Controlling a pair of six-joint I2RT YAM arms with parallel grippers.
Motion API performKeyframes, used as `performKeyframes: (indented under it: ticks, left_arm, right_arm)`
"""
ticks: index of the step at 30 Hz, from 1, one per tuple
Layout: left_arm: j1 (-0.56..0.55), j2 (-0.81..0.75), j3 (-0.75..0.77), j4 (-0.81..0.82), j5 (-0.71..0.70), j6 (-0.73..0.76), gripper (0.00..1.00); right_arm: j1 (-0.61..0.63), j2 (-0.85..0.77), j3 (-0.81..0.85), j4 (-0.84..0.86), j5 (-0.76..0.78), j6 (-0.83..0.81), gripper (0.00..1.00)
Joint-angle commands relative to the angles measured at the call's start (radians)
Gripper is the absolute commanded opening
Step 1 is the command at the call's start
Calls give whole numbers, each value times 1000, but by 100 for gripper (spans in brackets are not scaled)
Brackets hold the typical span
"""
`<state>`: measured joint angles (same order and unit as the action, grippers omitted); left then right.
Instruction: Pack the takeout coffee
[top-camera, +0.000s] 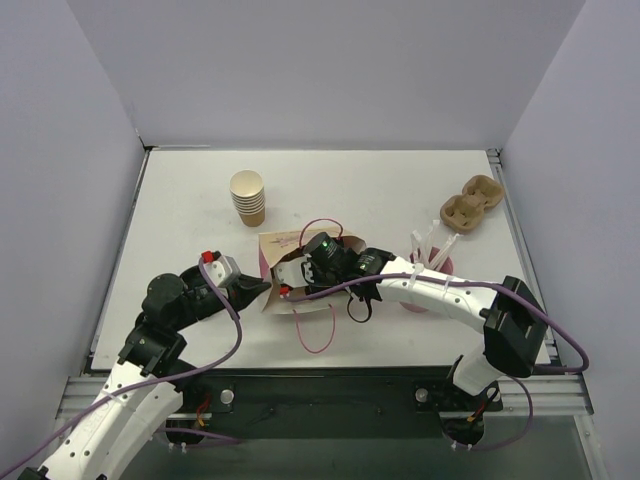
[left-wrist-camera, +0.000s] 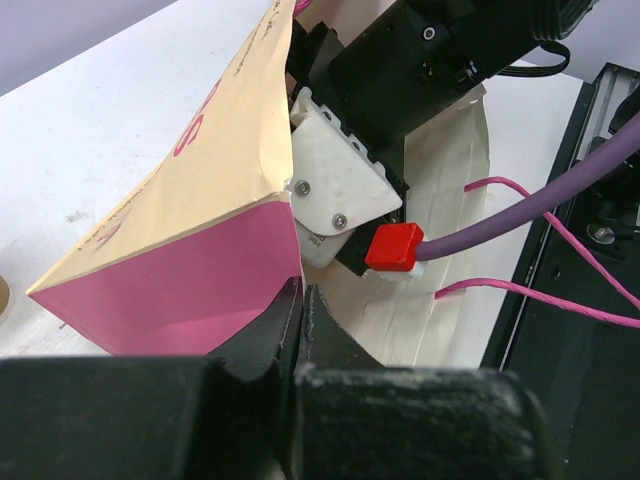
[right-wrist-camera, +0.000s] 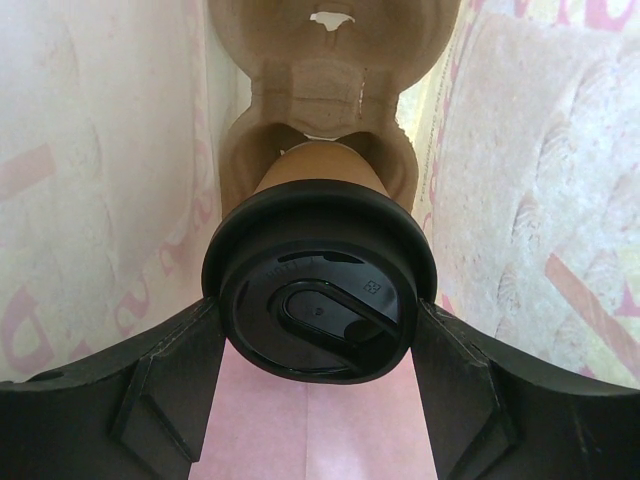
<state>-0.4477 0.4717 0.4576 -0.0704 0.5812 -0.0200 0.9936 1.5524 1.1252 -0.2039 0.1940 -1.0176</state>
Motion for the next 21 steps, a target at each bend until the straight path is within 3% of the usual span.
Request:
performKeyframes:
  ticks: [1,21]
  left_arm:
    - [4,-10,-2,27,25,9,0]
    - [6,-7,-5,14,23,14,0]
  right_arm:
    - [-10,12,-11,41,27,31,39]
    - [-24,47,-45,124,44,163,39]
